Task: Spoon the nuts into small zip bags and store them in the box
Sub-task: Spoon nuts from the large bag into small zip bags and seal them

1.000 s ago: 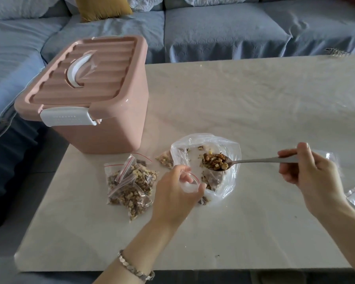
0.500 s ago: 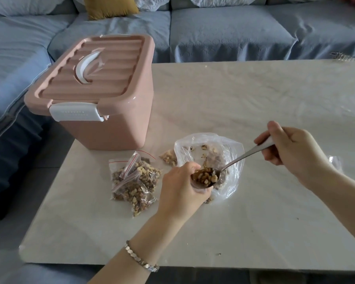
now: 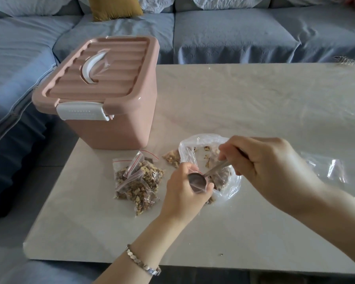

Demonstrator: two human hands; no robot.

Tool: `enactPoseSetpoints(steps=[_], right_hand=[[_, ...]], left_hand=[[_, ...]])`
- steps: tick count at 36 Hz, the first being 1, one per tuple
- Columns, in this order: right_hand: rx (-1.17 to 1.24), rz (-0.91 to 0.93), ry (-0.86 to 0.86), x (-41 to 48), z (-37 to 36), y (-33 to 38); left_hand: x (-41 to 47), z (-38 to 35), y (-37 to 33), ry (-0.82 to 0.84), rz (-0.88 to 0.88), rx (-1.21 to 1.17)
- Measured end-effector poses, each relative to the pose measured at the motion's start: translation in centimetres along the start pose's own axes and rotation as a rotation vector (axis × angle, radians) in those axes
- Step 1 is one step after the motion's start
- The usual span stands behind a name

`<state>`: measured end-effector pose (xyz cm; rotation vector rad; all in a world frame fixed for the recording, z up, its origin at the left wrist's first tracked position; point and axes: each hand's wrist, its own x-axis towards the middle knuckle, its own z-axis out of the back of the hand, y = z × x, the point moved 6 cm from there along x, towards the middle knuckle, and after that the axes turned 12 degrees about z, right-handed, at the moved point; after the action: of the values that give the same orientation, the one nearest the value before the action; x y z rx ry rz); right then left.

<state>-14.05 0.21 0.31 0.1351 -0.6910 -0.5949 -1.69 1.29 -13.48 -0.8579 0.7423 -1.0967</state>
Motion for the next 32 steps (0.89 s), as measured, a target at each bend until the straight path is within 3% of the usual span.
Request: enactPoseSetpoints(steps=[3,6,10,16,19,25,32], right_hand=[[0.044,-0.028,-0.067,-0.6,0.5,-0.4],[0.104,-0.174,-0.226,-1.6,1.9,-2.0],[0.151,-0.375,-0.408,-4.3,3.1,-4.7],[0.260,-0.601,-0.404,-10.3,-1.1,-7.6],[0.328,-0.663,-0.408,-12.3,-3.2,-7.5],[0.418,-0.714,-0.407,-13.9,-5.8,-6.3],[0.434,-0.614,-0.319,-13.9,-4.9,-7.3]], left_hand=[[-0.1,0.1,0.1,-0.013,-0.022,-0.022],[0.0,0.8,0.4,-0.075,-0.065,-0.019],[-0.1,1.7,1.5,-0.087,0.043,-0.065],[0.1,1.5,3.2,0.074,0.315,-0.012],[-0.3,1.0,3.0,0.139,0.300,0.071],[-0.5,0.7,2.6,0.119,0.330,0.105],[-0.5,0.3,2.0,0.156,0.319,0.044]])
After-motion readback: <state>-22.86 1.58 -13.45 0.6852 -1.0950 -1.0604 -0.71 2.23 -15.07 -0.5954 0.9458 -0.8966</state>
